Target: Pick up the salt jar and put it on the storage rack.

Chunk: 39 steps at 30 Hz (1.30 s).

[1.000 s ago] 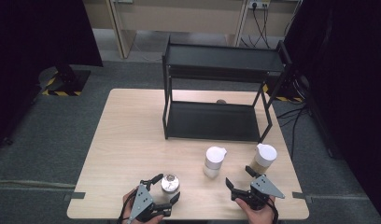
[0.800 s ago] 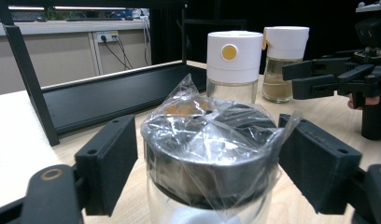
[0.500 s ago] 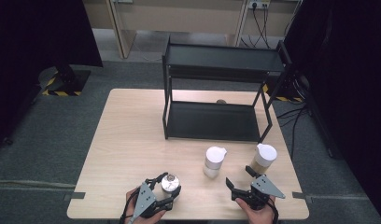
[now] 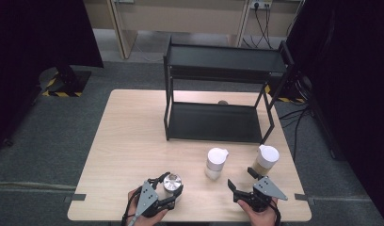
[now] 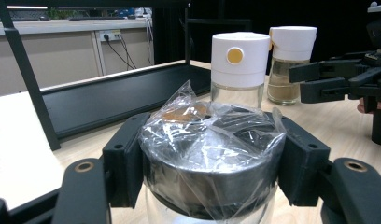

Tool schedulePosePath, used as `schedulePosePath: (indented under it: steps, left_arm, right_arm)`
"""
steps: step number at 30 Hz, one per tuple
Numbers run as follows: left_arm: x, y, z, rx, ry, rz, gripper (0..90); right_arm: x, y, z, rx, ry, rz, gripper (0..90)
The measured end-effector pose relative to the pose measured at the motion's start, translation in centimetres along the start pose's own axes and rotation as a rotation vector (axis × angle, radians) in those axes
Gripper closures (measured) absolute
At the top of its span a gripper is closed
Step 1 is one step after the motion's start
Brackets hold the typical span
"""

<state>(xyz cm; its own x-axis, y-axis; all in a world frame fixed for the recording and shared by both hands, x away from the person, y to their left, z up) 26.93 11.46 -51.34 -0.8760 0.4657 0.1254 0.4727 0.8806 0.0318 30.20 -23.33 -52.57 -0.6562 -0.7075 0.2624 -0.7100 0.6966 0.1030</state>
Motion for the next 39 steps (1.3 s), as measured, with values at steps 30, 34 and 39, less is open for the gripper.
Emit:
schedulePosePath:
  steps: [30, 34, 39]
  left_arm:
    - [-2.5, 0.7, -3.1, 0.014, -0.030, -0.064, 34.8]
    - [-2.9, 1.0, -3.6, 0.020, -0.038, -0.075, 34.8]
    - [-3.5, 1.3, -4.3, 0.017, -0.047, -0.088, 34.8]
  right_arm:
    - [0.1, 0.0, 0.0, -0.003, -0.005, -0.002, 7.9]
    - [0.1, 0.0, 0.0, -0.004, -0.007, -0.002, 7.9]
    - [0.1, 0.0, 0.0, -0.003, -0.007, -0.001, 7.9]
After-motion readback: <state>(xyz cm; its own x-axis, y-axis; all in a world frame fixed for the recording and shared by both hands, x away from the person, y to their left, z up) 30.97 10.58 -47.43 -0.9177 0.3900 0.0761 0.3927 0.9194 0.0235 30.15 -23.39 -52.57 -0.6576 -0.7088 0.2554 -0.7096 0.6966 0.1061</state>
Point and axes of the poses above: each handheld gripper's, and its own axes: x roughly backward along the jaws, z roughly out of its underside, y roughly to its left, the point moved 1 cm from there along -x, roughly forward along the jaws, and after that the axes turned 14 degrees about -z, right-handed, at the moved point
